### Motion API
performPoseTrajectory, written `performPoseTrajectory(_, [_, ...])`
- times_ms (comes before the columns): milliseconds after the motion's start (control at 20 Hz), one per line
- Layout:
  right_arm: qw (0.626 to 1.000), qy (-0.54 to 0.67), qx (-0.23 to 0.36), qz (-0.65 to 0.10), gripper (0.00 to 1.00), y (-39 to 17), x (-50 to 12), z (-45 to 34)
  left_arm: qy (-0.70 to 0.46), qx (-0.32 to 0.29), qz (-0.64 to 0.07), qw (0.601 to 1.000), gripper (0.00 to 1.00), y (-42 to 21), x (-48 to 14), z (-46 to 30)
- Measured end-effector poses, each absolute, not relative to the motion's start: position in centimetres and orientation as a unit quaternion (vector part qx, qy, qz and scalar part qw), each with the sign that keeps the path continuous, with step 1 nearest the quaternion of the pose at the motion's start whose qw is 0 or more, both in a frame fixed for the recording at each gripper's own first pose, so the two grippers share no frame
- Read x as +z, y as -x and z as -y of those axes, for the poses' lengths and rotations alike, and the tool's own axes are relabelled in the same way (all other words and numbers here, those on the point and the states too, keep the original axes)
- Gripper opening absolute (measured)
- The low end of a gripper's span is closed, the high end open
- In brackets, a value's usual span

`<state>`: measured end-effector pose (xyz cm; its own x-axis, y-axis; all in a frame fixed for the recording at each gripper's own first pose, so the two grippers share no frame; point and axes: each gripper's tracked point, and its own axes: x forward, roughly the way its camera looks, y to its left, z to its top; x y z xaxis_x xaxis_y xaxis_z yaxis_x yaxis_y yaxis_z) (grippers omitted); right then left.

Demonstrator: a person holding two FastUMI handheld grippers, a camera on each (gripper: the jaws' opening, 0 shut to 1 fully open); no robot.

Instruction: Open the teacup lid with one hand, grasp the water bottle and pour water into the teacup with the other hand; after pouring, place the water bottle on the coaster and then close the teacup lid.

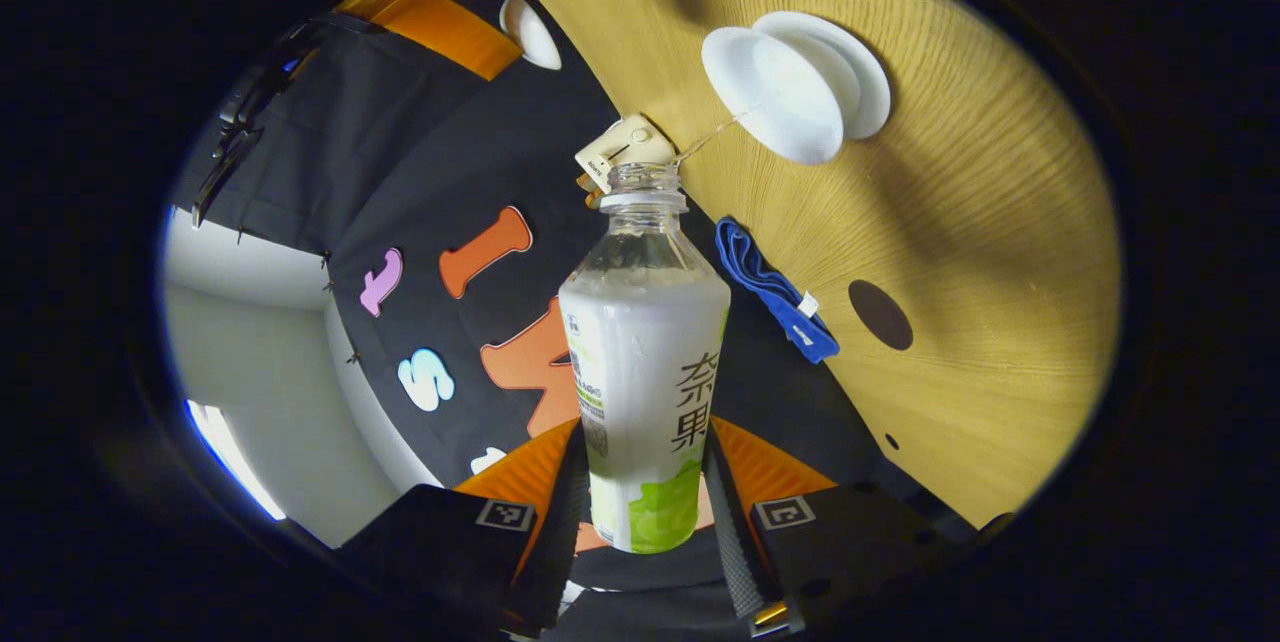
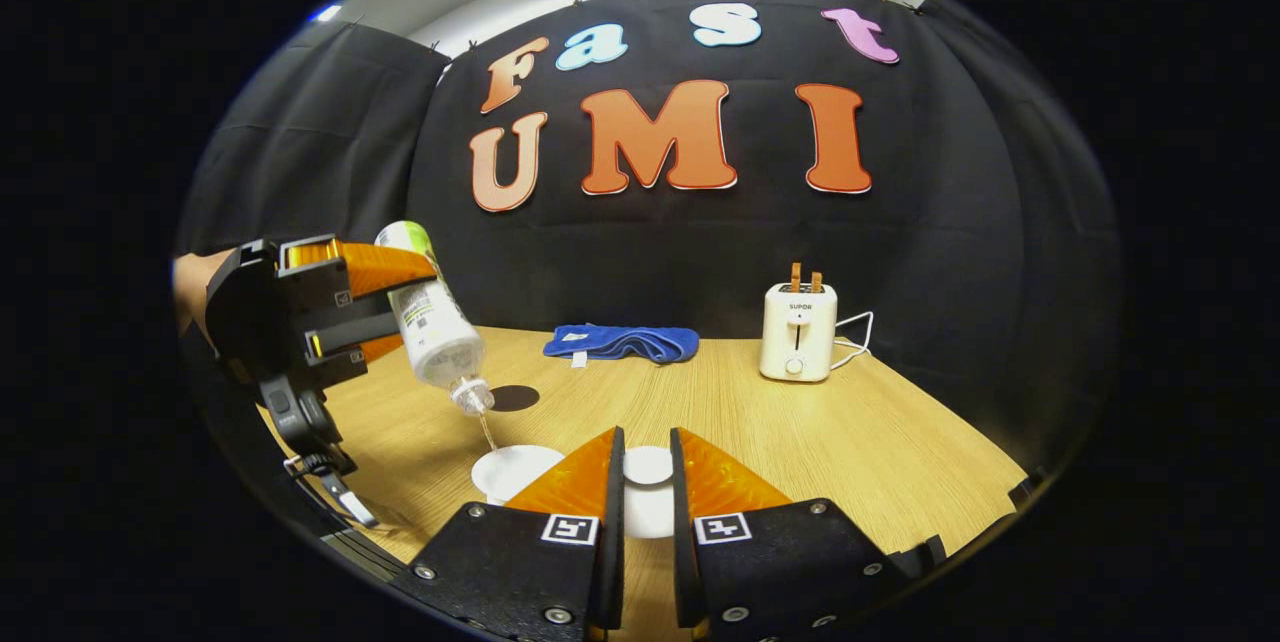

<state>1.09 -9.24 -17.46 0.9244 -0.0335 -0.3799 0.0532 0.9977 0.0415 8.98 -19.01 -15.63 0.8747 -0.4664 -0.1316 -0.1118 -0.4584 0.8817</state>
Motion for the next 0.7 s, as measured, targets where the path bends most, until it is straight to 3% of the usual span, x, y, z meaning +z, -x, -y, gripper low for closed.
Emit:
performPoseTrajectory(400, [0.981, -0.034, -0.020, -0.188, 0.21, -1.1, -16.9, 9.5, -0.754, -0.259, 0.092, 0.597, 0.60, -7.1, -21.3, 19.6])
performPoseTrajectory(500, [0.982, -0.044, -0.014, -0.184, 0.21, -1.2, -16.6, 9.2, -0.716, -0.266, 0.065, 0.642, 0.60, -7.0, -21.6, 18.6])
performPoseTrajectory(550, [0.982, -0.045, -0.013, -0.182, 0.21, -1.3, -16.5, 9.2, -0.693, -0.268, 0.055, 0.667, 0.65, -7.0, -21.5, 18.3])
performPoseTrajectory(650, [0.984, -0.038, -0.015, -0.176, 0.21, -1.7, -16.2, 9.3, -0.639, -0.268, 0.045, 0.719, 0.60, -7.2, -20.7, 18.3])
performPoseTrajectory(700, [0.984, -0.034, -0.015, -0.175, 0.20, -2.0, -16.2, 9.3, -0.610, -0.265, 0.044, 0.745, 0.65, -7.4, -20.1, 18.3])
